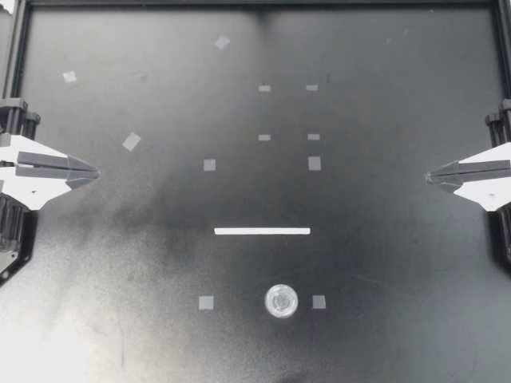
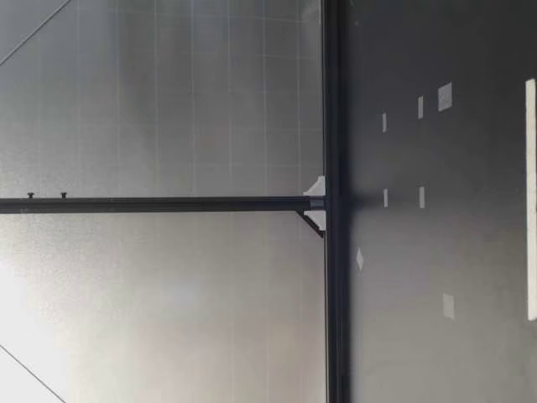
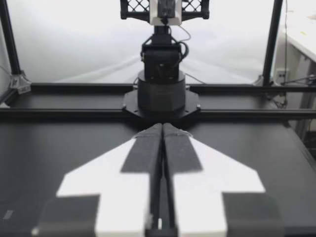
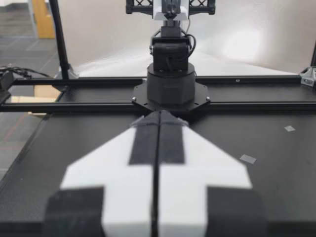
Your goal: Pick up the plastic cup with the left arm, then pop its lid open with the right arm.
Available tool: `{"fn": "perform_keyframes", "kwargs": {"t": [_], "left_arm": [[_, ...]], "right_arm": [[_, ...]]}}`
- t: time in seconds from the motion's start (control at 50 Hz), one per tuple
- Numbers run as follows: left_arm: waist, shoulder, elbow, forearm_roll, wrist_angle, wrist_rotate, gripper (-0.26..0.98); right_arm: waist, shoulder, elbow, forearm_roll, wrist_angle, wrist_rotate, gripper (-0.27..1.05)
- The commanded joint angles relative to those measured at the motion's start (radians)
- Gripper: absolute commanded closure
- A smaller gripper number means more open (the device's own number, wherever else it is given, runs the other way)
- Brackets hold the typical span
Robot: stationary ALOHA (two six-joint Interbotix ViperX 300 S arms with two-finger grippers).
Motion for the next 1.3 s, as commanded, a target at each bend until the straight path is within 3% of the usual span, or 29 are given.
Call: {"fn": "perform_keyframes", "kwargs": {"t": [0.0, 0.08, 0.16, 0.28, 0.38, 0.5, 0.66, 0.76, 1.04, 1.28], "left_arm": [[-0.012, 0.002, 0.031, -0.002, 0.003, -0.005, 0.67], [-0.012, 0.014, 0.057, -0.005, 0.005, -0.02, 0.76], [-0.014, 0.028, 0.064, -0.009, 0.025, -0.041, 0.77], [-0.018, 0.08, 0.005, -0.009, 0.081, -0.077, 0.77], [-0.058, 0.138, -0.051, -0.003, 0.117, -0.075, 0.77], [-0.14, 0.25, -0.103, 0.002, 0.109, -0.078, 0.77], [-0.178, 0.388, -0.121, -0.009, 0.043, -0.121, 0.77], [-0.183, 0.482, -0.143, -0.009, 0.008, -0.166, 0.76], [-0.235, 0.79, -0.241, -0.009, -0.003, -0.195, 0.68], [-0.241, 0.948, -0.305, -0.008, -0.005, -0.186, 0.48]], "right_arm": [[-0.018, 0.014, -0.015, 0.006, -0.005, 0.005, 0.7], [-0.038, 0.031, -0.003, 0.048, 0.046, 0.029, 0.82], [-0.063, 0.057, -0.008, 0.097, 0.14, 0.067, 0.85], [-0.064, 0.104, -0.074, 0.098, 0.225, 0.091, 0.84], [-0.057, 0.143, -0.12, 0.095, 0.267, 0.089, 0.84], [0.014, 0.238, -0.172, 0.097, 0.279, 0.089, 0.84], [0.12, 0.394, -0.241, 0.1, 0.272, 0.103, 0.83], [0.158, 0.491, -0.265, 0.104, 0.25, 0.143, 0.76], [0.178, 0.703, -0.288, 0.101, 0.14, 0.207, 0.36], [0.192, 0.911, -0.383, 0.1, 0.14, 0.206, 0.34]]}}
